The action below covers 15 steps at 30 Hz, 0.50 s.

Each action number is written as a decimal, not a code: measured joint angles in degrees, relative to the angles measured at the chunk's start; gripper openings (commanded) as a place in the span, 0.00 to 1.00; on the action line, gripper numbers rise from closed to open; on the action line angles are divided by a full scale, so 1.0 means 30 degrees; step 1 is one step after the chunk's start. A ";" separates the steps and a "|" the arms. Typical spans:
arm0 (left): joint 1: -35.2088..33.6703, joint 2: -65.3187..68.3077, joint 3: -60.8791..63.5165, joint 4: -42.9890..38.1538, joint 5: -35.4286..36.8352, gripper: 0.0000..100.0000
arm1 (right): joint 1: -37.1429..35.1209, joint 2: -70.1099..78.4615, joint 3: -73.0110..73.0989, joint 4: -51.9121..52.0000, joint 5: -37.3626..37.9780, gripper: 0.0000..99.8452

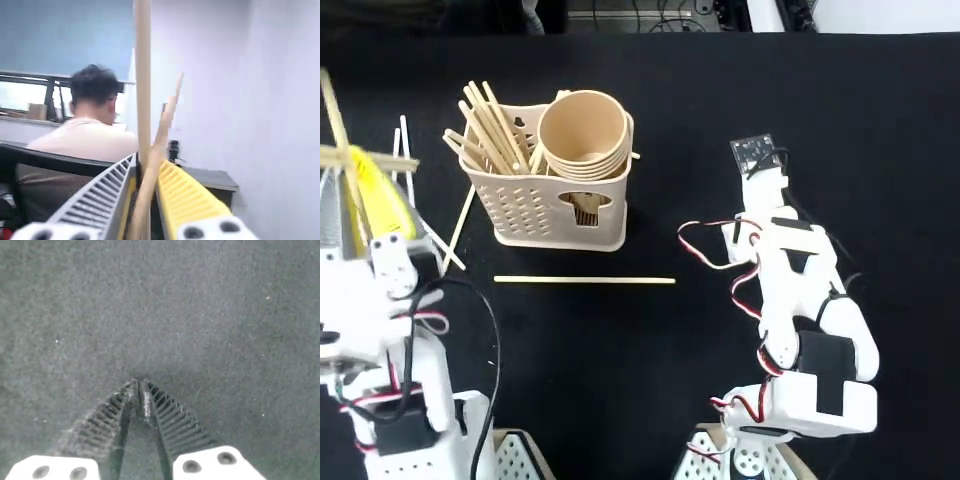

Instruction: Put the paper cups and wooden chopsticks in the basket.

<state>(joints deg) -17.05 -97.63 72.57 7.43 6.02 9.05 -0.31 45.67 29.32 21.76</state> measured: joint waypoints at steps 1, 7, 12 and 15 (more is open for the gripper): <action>0.0322 0.0703 -0.0557 -0.0117 0.0029 0.03 | 0.0000 0.0000 0.0000 0.0000 0.0000 0.01; 0.1465 0.6711 -0.5363 -0.0147 0.0527 0.03 | 0.0000 0.0000 0.0000 0.0000 0.0000 0.01; 0.2198 1.2190 -1.0051 0.0176 0.2696 0.03 | 0.0000 0.0000 0.0000 0.0000 0.0000 0.01; 0.2491 1.4623 -1.2161 0.1846 0.3868 0.03 | 0.0000 0.0000 0.0000 0.0000 0.0000 0.01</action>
<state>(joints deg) -9.58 -53.76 36.09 12.97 17.63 9.05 -0.31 45.67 29.32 21.76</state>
